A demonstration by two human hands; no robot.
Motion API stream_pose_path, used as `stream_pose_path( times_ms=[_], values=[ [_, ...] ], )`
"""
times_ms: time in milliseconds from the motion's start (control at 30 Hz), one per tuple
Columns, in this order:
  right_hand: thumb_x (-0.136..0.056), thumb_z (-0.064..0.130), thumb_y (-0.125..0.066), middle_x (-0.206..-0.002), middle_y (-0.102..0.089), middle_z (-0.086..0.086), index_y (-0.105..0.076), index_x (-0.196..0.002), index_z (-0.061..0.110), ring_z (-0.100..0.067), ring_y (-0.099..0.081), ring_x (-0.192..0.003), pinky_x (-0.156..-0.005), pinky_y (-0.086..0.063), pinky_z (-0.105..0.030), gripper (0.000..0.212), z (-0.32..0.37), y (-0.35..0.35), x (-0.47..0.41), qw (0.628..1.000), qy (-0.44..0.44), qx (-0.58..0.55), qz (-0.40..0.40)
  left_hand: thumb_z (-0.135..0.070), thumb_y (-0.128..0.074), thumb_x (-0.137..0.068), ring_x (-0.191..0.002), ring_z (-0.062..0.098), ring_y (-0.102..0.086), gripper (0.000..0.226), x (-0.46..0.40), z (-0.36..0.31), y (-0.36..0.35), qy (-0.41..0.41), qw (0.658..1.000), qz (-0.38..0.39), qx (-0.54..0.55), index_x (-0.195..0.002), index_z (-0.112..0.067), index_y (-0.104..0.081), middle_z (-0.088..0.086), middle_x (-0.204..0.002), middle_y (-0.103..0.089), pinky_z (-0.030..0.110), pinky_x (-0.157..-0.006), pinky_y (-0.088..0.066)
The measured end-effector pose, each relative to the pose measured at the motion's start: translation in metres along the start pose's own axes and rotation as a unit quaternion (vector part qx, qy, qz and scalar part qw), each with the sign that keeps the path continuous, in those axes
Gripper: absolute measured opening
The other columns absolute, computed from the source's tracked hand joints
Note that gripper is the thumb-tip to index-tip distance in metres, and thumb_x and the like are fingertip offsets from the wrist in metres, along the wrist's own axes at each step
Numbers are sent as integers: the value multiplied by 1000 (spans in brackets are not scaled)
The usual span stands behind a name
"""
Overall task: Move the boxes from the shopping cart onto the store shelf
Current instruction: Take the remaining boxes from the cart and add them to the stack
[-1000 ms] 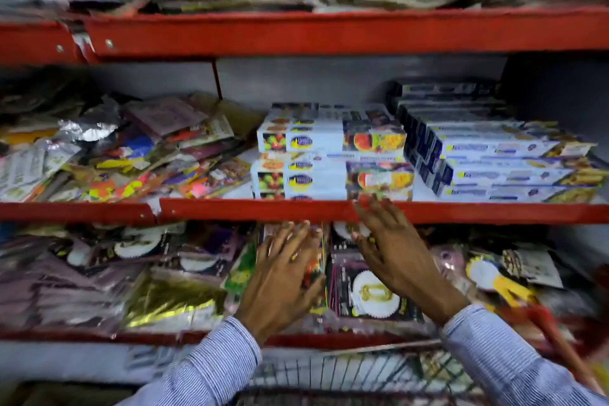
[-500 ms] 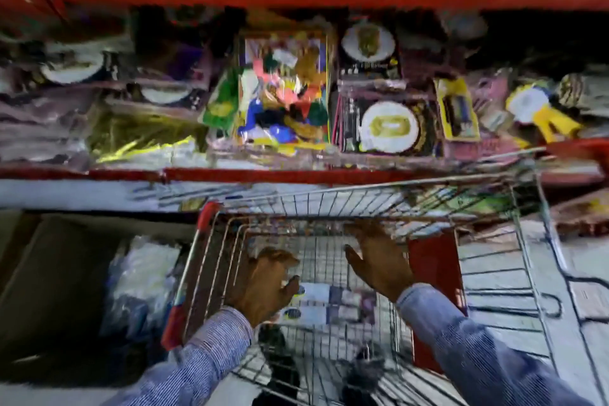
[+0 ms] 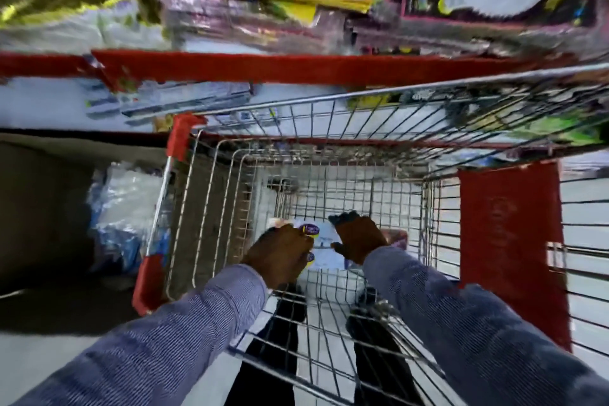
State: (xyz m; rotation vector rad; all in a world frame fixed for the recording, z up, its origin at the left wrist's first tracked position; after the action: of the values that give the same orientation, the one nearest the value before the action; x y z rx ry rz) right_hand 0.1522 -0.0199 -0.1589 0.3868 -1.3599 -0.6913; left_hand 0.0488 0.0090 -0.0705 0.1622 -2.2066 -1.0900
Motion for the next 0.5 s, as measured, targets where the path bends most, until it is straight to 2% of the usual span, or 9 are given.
stream_pose_path(
  times_ms=[100,267,333,500],
  values=[
    [-95,34,-58,-148,-46,-16,-33,-148,10,-35,-43,-137,-109,-43,-47,64,-1,-4,-10,999,17,24,16,-16,-53,-92,-102,37,-65,19,-9,0,-25,-16,997,58,-52,-100,-10,-69,15,-108,-70,41,-80,-51],
    [-91,29,-60,-138,-55,-18,-39,-142,7,-37,-54,-126,-103,-47,-46,59,-8,2,-15,999,33,35,-8,-15,-54,-89,-104,36,-63,20,-23,0,-60,-31,989,107,-94,-106,-8,-63,15,-112,-66,42,-80,-50],
    [-90,30,-61,-136,-58,-18,-37,-143,7,-37,-55,-125,-102,-48,-47,63,-12,15,-13,998,30,38,-36,-12,-58,-87,-105,37,-63,27,-30,0,-71,-23,990,109,-89,-114,-5,-60,18,-115,-66,43,-83,-52],
    [-87,40,-60,-124,-66,-14,-42,-141,9,-33,-64,-111,-89,-52,-40,65,-22,61,5,989,56,46,-131,-6,-64,-84,-112,41,-57,54,-47,5,-92,19,988,111,-105,-134,0,-42,19,-124,-58,50,-87,-54]
  ],
)
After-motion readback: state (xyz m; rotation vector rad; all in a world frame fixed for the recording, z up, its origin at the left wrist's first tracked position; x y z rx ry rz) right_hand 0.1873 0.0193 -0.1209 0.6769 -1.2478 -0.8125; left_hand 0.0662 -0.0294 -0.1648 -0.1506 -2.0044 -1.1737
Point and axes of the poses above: each hand's wrist, its own x-axis away from the middle knuckle, its own y-axis out of the back of the hand, z = x × y, the point moved 10 cm from there along -x, towards the middle knuckle
